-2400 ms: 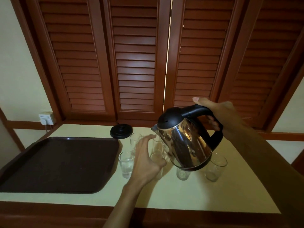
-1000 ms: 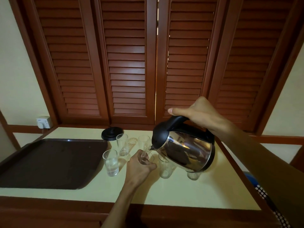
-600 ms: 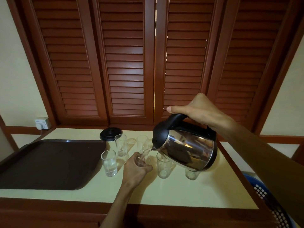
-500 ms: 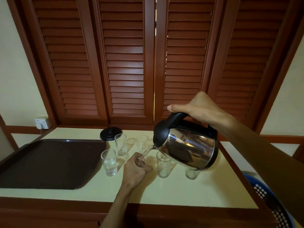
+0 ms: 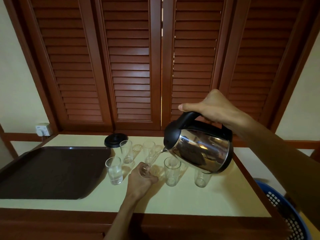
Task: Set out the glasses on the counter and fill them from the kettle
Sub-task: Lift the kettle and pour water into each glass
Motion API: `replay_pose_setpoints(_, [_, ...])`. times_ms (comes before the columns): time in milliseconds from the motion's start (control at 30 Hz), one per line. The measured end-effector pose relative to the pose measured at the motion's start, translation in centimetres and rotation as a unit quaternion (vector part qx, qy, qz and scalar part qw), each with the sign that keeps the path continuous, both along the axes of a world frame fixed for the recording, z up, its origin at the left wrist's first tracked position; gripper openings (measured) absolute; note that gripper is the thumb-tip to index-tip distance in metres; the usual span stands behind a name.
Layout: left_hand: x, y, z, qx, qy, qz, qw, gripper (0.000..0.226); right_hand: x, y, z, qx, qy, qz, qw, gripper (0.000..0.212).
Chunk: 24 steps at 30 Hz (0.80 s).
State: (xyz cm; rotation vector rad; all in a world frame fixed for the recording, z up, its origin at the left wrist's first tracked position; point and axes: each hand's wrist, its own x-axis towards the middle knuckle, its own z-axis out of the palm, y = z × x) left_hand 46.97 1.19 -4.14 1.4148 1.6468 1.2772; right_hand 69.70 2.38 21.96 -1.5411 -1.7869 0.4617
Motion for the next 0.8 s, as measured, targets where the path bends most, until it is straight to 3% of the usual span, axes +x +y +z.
replay_pose_setpoints(367, [0.3, 0.2, 0.1, 0.009, -0.002, -0.007, 1.000, 0.027, 0.2, 0.1, 0.0, 0.003, 0.002, -0.006, 1.000, 0.059])
replay_pose_setpoints(800, [1.5, 0.2, 3.8, 0.003, -0.103, -0.020, 0.994, 0.025, 1.0, -0.4, -2.9, -0.043, 0.121, -0.012, 0.992, 0.057])
